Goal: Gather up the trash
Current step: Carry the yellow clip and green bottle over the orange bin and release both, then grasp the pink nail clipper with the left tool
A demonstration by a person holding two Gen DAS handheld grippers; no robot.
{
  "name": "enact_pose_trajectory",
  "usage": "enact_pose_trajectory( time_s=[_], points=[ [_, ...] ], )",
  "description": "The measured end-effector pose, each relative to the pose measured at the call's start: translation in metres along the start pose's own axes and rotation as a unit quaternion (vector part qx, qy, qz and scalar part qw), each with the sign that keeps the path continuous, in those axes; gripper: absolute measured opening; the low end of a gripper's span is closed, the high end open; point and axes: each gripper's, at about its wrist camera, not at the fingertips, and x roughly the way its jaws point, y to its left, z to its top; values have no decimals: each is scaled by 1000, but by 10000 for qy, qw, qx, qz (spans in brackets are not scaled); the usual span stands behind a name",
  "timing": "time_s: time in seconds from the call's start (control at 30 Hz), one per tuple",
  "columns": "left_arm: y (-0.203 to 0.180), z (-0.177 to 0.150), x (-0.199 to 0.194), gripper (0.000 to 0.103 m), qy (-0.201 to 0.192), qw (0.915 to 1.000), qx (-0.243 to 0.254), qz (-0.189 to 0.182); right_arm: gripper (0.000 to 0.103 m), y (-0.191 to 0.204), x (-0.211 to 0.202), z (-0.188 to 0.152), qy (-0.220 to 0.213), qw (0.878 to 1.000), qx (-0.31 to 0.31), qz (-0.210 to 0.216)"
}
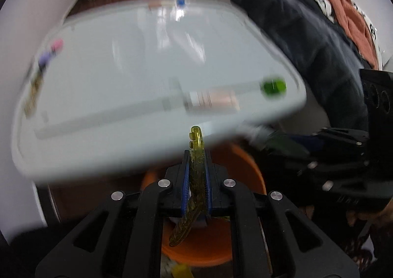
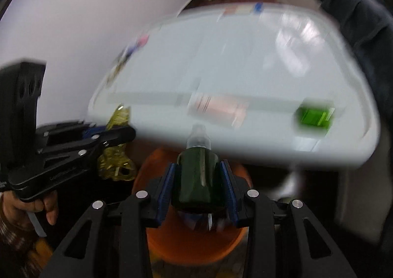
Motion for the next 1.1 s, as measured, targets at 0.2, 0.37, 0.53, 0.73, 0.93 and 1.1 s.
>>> enact_pose_trajectory(
  time_s=[0.2,0.37,0.53,0.73,0.93,1.1],
  points=[
    [2,-41,32,37,723,9970,-264,-51,54,8,52,-49,980,9951,89,103],
    [20,-30,9,64,169,9975,-596,344,95,-7,40,-43,573,9972,434,-217],
    [52,2,-22,67,-468,9934,-916,517,96,-28,10,-6,-22,9947,1027,99],
    [119,84,-48,72,-1146,9806,-974,1259,97,-5,-26,84,-957,9934,582,249],
    [216,166,2,67,-724,9738,-1243,1759,97,11,-20,127,-1826,9831,54,81],
    [262,203,42,53,-592,9724,-1173,1927,97,2,11,124,-1555,9877,-83,-116]
  ],
)
